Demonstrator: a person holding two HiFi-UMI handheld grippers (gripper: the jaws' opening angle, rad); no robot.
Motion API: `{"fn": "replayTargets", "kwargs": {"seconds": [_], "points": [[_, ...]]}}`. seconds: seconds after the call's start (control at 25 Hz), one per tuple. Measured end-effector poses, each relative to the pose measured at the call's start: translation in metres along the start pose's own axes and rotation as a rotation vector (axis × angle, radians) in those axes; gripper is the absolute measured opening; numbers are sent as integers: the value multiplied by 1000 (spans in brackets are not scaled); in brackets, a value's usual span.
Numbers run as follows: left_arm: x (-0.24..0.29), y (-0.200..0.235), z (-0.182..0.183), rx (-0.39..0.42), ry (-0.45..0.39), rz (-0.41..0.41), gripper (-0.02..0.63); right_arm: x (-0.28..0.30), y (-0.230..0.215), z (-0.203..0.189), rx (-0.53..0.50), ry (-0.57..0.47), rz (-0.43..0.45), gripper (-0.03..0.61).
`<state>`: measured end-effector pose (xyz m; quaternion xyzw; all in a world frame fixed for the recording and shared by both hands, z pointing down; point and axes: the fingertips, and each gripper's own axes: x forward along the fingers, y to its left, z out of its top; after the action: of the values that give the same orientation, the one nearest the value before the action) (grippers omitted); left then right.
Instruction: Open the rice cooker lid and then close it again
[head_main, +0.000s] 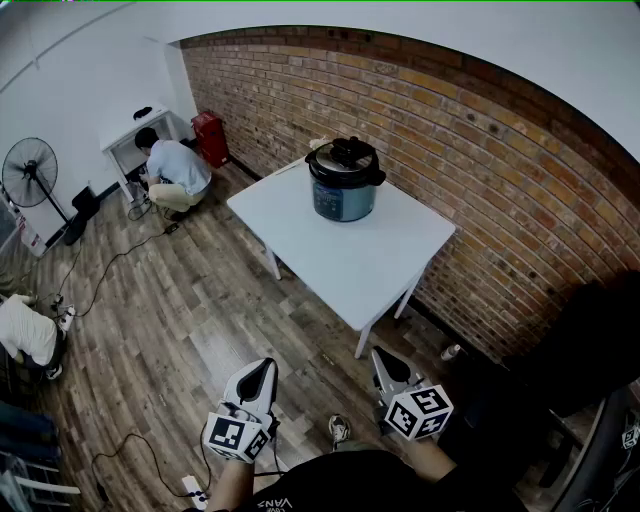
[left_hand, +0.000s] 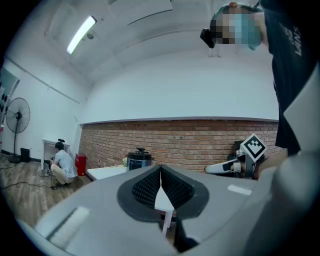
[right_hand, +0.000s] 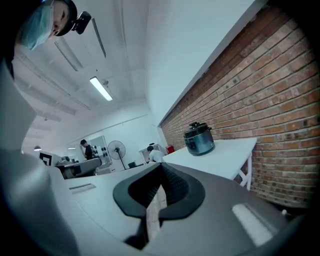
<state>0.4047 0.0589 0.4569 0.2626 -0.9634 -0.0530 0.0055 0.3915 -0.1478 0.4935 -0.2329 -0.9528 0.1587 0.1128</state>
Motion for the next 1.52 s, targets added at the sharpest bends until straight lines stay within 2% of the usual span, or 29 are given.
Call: {"fn": "replayTargets", "kwargs": {"seconds": [0.08,0.12,0.2,0.24,0.28,0.6,0.84,0.96,1.24,1.52], "points": [[19,0,-2,-1,0,-36,25,13,-6,7,-15,-25,22,3],[28,0,-3,-4,6,-50,72,21,-9,9,-19,-31,31,39],[46,4,-5,-10,24,-62,160,37,-16,14,-16,-28,42,207],[54,7,-6,-8,30,-63,176,44,-19,16,-14,-25,46,254],[62,9,-7,-2,32,-64,186,52,-23,19,-13,-25,51,267],[103,43,-19,-10,62,-36,227,102,-50,34,0,-23,63,275],[144,87,-23,-29,57,-66,229,148,-66,38,36,-21,12,275],[167,114,-20,-29,62,-112,229,174,-70,43,64,-47,-47,275],[225,188,10,25,99,-286,227,242,-60,64,111,-114,-213,275],[277,261,20,54,117,-449,227,305,-47,71,139,-192,-342,275]]}}
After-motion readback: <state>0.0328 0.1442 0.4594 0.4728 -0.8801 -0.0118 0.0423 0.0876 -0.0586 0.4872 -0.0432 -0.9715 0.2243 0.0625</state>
